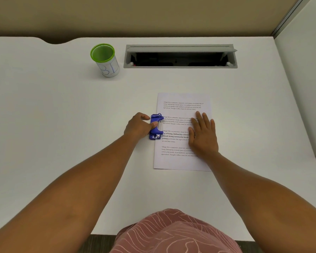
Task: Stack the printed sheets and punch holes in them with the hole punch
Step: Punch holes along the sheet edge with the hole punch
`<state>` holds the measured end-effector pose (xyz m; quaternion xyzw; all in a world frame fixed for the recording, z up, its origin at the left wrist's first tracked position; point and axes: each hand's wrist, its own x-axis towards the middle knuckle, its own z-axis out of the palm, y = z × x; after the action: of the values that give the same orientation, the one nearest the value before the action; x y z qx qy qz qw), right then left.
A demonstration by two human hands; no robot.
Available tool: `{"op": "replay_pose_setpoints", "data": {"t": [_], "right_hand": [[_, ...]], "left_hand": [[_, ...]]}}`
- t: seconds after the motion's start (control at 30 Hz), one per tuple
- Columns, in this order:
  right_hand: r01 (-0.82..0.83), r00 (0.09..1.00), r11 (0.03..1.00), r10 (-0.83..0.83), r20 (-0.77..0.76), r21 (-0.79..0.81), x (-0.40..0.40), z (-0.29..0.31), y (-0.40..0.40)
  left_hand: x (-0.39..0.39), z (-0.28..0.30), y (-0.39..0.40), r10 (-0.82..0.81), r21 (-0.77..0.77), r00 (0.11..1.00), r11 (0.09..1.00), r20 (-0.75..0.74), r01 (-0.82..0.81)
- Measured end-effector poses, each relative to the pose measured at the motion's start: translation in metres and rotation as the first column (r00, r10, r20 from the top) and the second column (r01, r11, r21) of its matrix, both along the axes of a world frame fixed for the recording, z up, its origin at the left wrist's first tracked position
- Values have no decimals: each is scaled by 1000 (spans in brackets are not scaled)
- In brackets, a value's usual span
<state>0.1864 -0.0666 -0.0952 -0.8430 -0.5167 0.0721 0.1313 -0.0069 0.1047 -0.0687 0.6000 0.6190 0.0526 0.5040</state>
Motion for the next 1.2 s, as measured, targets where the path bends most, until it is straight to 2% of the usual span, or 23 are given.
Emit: {"op": "replay_pose_setpoints", "data": {"t": [0.83,1.2], "right_hand": [[1,1000,1000,-1,-13,-32,0,5,0],[0,1000,999,-1,-25,-52,2,6,0]], "left_hand": [[-2,9,-2,39,-66,999,997,27,-38],[-1,34,-2,46,-264,996,964,78,-24]]}}
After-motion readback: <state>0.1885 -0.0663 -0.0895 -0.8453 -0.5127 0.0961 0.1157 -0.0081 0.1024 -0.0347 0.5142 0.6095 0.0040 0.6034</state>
